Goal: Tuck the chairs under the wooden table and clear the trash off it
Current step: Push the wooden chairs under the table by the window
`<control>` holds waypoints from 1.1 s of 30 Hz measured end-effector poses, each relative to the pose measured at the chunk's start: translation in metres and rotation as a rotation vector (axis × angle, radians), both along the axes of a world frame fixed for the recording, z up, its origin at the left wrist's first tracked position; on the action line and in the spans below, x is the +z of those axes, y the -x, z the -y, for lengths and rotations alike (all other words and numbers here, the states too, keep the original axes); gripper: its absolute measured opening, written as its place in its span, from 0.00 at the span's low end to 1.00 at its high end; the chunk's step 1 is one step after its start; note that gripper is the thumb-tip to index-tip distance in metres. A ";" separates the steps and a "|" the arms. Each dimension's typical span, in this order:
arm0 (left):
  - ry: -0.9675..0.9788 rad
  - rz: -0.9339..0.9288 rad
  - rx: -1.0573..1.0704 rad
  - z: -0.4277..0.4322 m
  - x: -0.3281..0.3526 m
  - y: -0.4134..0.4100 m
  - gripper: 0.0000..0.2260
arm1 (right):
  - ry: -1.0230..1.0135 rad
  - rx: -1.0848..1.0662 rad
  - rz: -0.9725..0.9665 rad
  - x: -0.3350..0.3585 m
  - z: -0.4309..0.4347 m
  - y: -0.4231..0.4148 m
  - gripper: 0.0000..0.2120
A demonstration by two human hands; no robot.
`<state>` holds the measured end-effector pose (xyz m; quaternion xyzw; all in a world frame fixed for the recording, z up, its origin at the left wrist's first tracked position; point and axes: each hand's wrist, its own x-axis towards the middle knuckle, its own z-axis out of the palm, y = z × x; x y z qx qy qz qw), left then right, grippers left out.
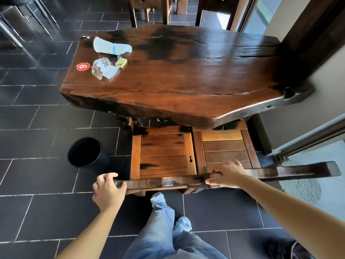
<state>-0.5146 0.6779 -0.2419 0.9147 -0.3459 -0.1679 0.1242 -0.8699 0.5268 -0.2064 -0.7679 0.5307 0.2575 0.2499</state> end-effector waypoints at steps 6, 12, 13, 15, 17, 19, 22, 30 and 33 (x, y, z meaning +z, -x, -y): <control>-0.006 0.059 -0.117 -0.004 -0.002 -0.006 0.12 | 0.023 -0.256 -0.042 0.001 -0.015 -0.005 0.50; 0.002 0.095 -0.192 -0.006 -0.002 -0.008 0.13 | 0.011 -0.373 -0.020 0.002 -0.010 -0.010 0.63; 0.000 0.096 -0.197 -0.007 -0.001 -0.009 0.12 | 0.006 -0.384 -0.006 0.003 -0.009 -0.011 0.64; -0.006 0.090 -0.202 -0.006 0.000 -0.009 0.12 | 0.007 -0.394 0.011 0.007 -0.010 -0.014 0.61; -0.007 0.089 -0.215 -0.005 0.002 -0.009 0.11 | 0.034 -0.415 0.018 0.008 -0.010 -0.016 0.54; -0.005 0.105 -0.238 -0.004 0.003 -0.012 0.10 | 0.041 -0.449 0.017 0.009 -0.009 -0.018 0.55; -0.033 0.096 -0.241 0.002 0.005 -0.017 0.09 | 0.033 -0.505 0.023 0.009 -0.012 -0.025 0.54; -0.080 0.013 -0.220 0.007 0.003 -0.025 0.15 | 0.095 -0.557 0.001 0.001 -0.025 -0.028 0.48; -0.089 0.005 -0.171 0.005 0.001 -0.022 0.23 | 0.111 -0.471 -0.013 -0.001 -0.026 -0.025 0.47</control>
